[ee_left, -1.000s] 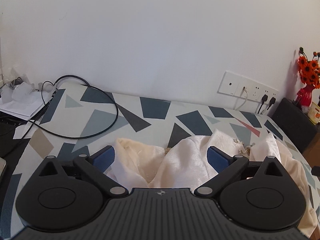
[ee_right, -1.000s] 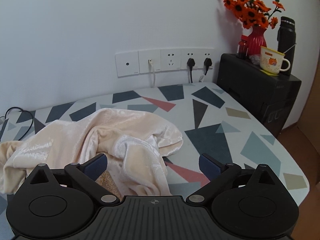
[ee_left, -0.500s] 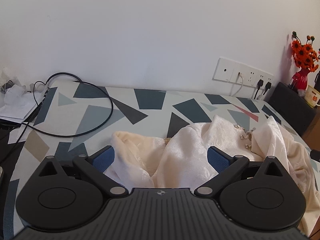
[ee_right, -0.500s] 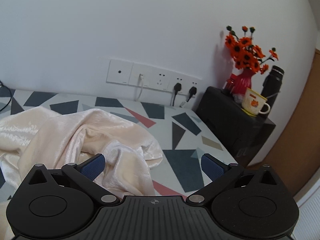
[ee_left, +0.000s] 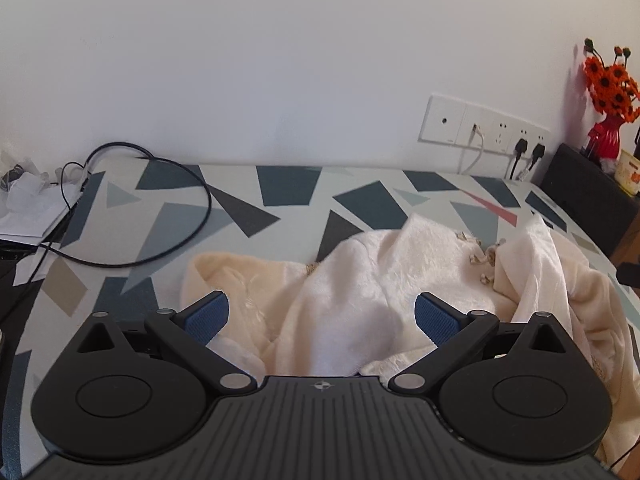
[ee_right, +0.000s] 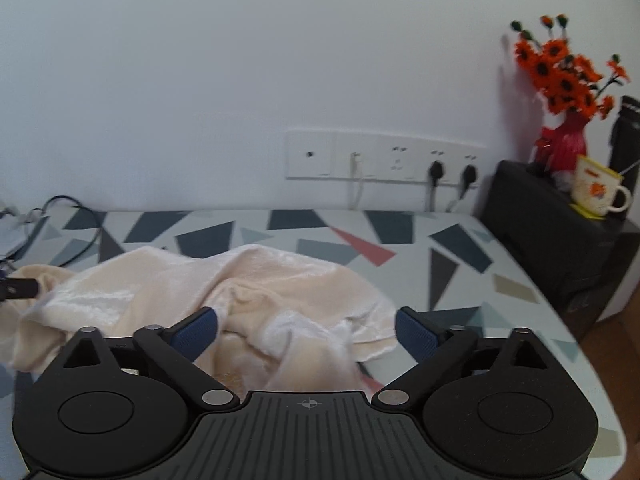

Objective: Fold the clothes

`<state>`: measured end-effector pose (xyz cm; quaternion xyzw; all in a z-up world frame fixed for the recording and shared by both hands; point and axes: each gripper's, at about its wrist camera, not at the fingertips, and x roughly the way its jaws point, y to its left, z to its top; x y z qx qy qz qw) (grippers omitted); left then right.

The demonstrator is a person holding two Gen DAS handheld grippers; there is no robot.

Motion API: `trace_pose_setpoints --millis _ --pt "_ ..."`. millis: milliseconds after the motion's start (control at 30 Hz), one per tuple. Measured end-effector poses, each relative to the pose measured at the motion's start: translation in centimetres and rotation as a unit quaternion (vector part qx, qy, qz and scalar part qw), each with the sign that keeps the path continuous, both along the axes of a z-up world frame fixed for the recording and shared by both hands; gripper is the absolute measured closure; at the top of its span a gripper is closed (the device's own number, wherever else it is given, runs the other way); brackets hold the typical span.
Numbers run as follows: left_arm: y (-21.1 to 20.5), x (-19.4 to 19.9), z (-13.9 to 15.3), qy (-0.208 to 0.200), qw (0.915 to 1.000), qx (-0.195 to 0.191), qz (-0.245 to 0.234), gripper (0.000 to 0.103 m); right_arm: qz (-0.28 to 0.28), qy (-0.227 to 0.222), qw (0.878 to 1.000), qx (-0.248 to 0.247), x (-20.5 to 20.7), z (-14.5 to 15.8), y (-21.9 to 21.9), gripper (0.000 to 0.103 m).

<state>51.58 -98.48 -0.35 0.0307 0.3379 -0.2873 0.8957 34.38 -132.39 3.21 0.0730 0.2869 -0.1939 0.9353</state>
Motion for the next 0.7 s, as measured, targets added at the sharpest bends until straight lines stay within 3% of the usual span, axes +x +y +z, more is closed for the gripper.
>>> trace_pose_setpoints --millis 167,333,400,467,500,567,700 --pt "-1.3 0.8 -0.6 0.019 0.9998 0.006 -0.002 0.002 0.053 -0.009 0.997 0.052 1.9 -0.3 0.8 0.029" --pt "-2.9 2.0 -1.8 0.042 0.9989 0.018 -0.002 0.002 0.085 0.011 0.992 0.088 5.8 -1.8 1.5 0.034" --pt "-3.5 2.3 -2.2 0.048 0.9986 0.024 0.000 0.002 0.083 0.030 0.990 0.106 7.1 -2.7 1.3 0.046" --pt "-3.6 2.4 -2.3 0.052 0.9984 0.021 0.003 0.002 0.078 0.047 0.989 0.120 8.0 -3.4 1.1 0.079" --pt "-3.6 2.4 -2.4 0.053 0.9984 0.019 0.003 0.002 0.076 0.055 0.987 0.127 8.4 -3.8 1.0 0.086" --pt "-3.5 2.4 -2.5 0.055 0.9982 0.021 0.004 0.002 0.076 0.040 0.990 0.115 7.7 -3.1 0.6 0.091" --pt "-3.2 2.7 -2.8 0.061 0.9978 0.027 0.005 0.002 -0.013 -0.014 0.997 0.076 4.1 -0.6 -2.3 0.093"
